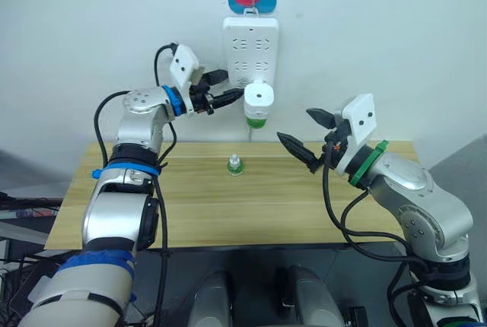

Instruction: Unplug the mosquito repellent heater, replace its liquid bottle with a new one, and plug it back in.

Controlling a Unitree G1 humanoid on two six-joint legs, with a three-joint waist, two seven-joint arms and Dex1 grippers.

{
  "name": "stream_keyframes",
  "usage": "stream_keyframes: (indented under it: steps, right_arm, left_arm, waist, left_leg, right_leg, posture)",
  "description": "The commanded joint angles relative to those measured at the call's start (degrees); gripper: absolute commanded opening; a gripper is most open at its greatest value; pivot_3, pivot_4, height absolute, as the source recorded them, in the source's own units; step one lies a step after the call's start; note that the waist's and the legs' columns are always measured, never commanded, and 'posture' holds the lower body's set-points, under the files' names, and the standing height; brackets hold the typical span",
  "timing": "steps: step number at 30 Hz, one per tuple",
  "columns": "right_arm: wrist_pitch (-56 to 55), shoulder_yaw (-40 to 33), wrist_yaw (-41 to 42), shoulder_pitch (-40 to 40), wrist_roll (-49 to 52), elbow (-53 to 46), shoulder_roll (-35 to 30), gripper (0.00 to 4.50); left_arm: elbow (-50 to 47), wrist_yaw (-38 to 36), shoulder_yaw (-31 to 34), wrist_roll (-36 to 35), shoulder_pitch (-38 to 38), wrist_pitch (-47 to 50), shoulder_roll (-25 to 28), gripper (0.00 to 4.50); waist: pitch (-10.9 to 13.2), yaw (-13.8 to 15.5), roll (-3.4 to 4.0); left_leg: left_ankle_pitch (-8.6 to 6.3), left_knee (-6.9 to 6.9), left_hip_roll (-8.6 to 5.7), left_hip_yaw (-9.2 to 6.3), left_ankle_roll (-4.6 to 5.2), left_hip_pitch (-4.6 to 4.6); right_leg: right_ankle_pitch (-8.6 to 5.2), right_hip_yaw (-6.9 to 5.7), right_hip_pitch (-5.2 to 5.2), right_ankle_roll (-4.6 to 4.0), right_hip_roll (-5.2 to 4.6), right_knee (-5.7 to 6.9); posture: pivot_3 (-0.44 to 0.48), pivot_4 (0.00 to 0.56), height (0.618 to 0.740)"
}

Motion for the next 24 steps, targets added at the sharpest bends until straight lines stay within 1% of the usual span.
stream_keyframes:
  steps: [1, 7, 10, 13, 14, 18, 24]
  right_arm:
    - [-1.73, -0.96, -1.62, 1.07, -1.31, -2.60, 0.27, 4.50]
    - [-2.47, 0.72, -4.94, 1.98, -4.35, -2.70, 1.93, 4.50]
    - [-2.81, 2.39, -6.89, 1.32, -6.31, -2.45, 3.69, 4.50]
    - [-2.84, 4.36, -8.58, 0.02, -8.16, -2.46, 5.70, 4.50]
    - [-2.88, 5.17, -9.13, -0.52, -9.01, -2.42, 6.27, 4.50]
    - [-3.16, 7.99, -11.98, -3.47, -12.84, -1.58, 9.04, 4.50]
    - [-5.46, 10.24, -14.81, -8.88, -17.91, 4.19, 13.57, 4.50]
  left_arm:
    - [-0.25, -2.21, -0.06, 0.31, -2.66, -1.20, -0.86, 2.95]
    - [2.52, -2.24, 1.33, 0.13, -4.67, -1.44, -1.74, 2.95]
    - [2.57, -3.14, 1.62, -0.34, -4.92, -0.99, -2.11, 2.35]
    - [1.83, -3.86, 2.04, -0.59, -4.62, -0.17, -2.29, 1.46]
    - [1.66, -3.90, 2.18, -0.64, -4.55, 0.04, -2.30, 1.33]
    - [1.27, -3.66, 2.51, -0.61, -4.37, 0.49, -2.24, 1.34]
    - [0.72, -2.97, 2.58, -0.28, -4.28, 0.90, -2.47, 1.34]
  waist:
    - [0.01, -0.46, 0.00]
    - [0.16, -1.54, 0.03]
    - [0.28, -1.56, 0.02]
    - [0.34, -1.59, 0.02]
    - [0.35, -1.59, 0.02]
    - [0.39, -1.59, 0.04]
    - [0.41, -1.60, 0.05]
  left_leg:
    - [0.04, 0.00, 0.01, 0.01, -0.08, -0.13]
    - [0.05, -0.09, 0.04, -0.10, -0.10, -0.49]
    - [0.05, 0.02, 0.01, -0.12, -0.09, -0.53]
    - [0.05, 0.06, 0.00, -0.11, -0.08, -0.53]
    - [0.05, 0.08, 0.00, -0.12, -0.09, -0.52]
    - [0.05, 0.08, 0.00, -0.12, -0.09, -0.52]
    - [0.05, 0.12, 0.01, -0.13, -0.09, -0.52]
  right_leg:
    - [0.00, 0.01, -0.14, 0.00, 0.00, 0.01]
    - [-0.01, -0.09, -0.45, -0.01, 0.01, -0.06]
    - [-0.01, -0.09, -0.44, -0.01, -0.01, -0.03]
    - [0.00, -0.07, -0.43, -0.01, -0.01, 0.00]
    - [0.00, -0.08, -0.43, 0.00, -0.01, 0.01]
    - [0.00, -0.08, -0.43, -0.01, -0.01, 0.01]
    - [0.00, -0.08, -0.43, -0.01, -0.01, 0.04]
  posture:
    - [-0.258, 0.292, 0.740]
    - [-0.269, 0.293, 0.740]
    - [-0.272, 0.295, 0.740]
    - [-0.271, 0.297, 0.740]
    - [-0.271, 0.297, 0.740]
    - [-0.268, 0.299, 0.740]
    - [-0.268, 0.299, 0.740]
